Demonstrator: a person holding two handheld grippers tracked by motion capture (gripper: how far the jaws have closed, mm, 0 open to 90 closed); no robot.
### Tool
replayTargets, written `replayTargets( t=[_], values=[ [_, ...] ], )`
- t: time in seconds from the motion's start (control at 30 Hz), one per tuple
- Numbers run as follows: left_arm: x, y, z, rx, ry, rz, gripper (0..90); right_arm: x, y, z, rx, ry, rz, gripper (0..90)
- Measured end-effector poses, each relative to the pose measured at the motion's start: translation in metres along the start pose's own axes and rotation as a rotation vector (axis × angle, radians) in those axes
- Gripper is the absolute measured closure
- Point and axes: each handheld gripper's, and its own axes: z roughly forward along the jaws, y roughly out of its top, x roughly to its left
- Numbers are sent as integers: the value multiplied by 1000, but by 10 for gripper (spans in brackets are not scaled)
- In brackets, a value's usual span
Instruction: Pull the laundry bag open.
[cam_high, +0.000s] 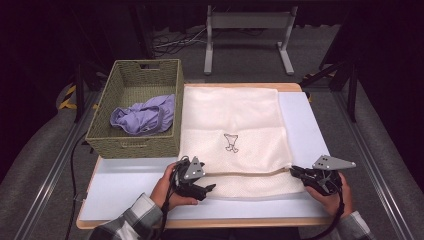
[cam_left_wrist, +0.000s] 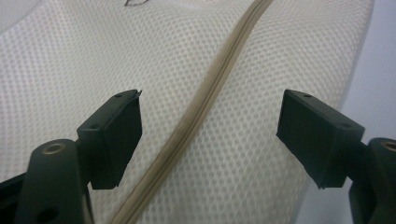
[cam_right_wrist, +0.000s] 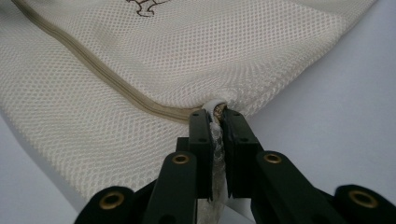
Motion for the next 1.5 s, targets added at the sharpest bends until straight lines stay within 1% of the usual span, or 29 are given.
replayTargets(
  t=[0.07, 0.13, 0.23, 0.27, 0.33, 0.37, 0.4, 0.43, 0.47, 0.5, 0.57, 0.6, 0.63, 0.7, 0.73, 0.77, 0.8, 0.9, 0.97, 1.03, 1.07, 1.1, 1.13, 1.17, 1.23, 1.3, 1.37, 1.43, 1.5],
  values=[
    [-2, 9, 6, 6, -6, 18, 241, 0, 1, 0, -2, 0, 0, 831],
    [-5, 17, 10, -1, -8, 35, 259, 0, 1, 0, -5, -1, -4, 831],
    [-9, 33, 19, -21, -39, 58, 311, 0, 2, 0, -13, 6, 2, 832],
    [-10, 37, 22, -22, -42, 62, 331, 0, 2, -1, -14, 9, 2, 832],
    [-15, 48, 30, -31, -60, 84, 357, 0, 2, -1, -19, 15, 4, 833],
    [-17, 54, 34, -34, -80, 108, 393, 0, 2, -2, -21, 17, 6, 832],
    [-20, 60, 39, -28, -86, 119, 435, 0, 2, -2, -24, 19, 9, 832],
    [-22, 64, 43, -30, -85, 130, 447, 0, 2, -2, -26, 21, 11, 832],
    [-25, 75, 52, -30, -105, 143, 456, 0, 2, -2, -27, 21, 11, 832],
    [-25, 75, 52, -30, -105, 143, 521, 0, 2, -2, -27, 21, 11, 832],
    [-30, 85, 64, -40, -129, 147, 528, 0, 2, -2, -29, 24, 11, 832],
    [-33, 91, 70, -42, -144, 165, 583, 1, 2, -2, -29, 25, 12, 833],
    [-39, 102, 81, -26, -142, 184, 581, 0, 2, -2, -29, 27, 12, 832],
    [-46, 112, 92, -23, -158, 208, 608, 0, 2, -2, -30, 29, 14, 832],
    [-50, 117, 97, -16, -157, 220, 612, 0, 2, -2, -30, 30, 14, 832],
    [-50, 117, 97, -16, -157, 220, 615, 0, 2, -2, -30, 30, 14, 832],
    [-55, 123, 104, -11, -163, 237, 615, 0, 2, -2, -30, 30, 13, 832],
    [-63, 134, 116, 1, -159, 257, 622, 1, 2, -3, -32, 30, 11, 832],
    [-65, 138, 121, 1, -146, 249, 620, 1, 2, -3, -34, 33, 9, 832],
    [-65, 140, 125, -9, -165, 238, 616, 2, 2, -3, -33, 33, 8, 832],
    [-66, 141, 126, -10, -170, 241, 618, 2, 2, -3, -36, 34, 12, 832],
    [-68, 143, 129, -4, -153, 256, 635, 2, 2, -3, -34, 33, 11, 832],
    [-69, 144, 131, 0, -153, 262, 647, 2, 2, -3, -35, 33, 10, 832],
    [-68, 144, 132, 0, -153, 264, 665, 2, 2, -3, -35, 32, 9, 832],
    [-67, 144, 132, 4, -141, 258, 666, 3, 2, -3, -32, 33, 5, 832],
    [-63, 142, 129, 1, -151, 247, 652, 3, 2, -4, -33, 31, 2, 832],
    [-59, 138, 127, 12, -148, 246, 660, 3, 2, -5, -37, 33, 3, 832],
    [-57, 136, 128, 28, -162, 245, 681, 3, 2, -5, -39, 33, 1, 832],
    [-58, 136, 130, 45, -152, 259, 717, 4, 3, -6, -43, 32, -2, 831]
  ],
)
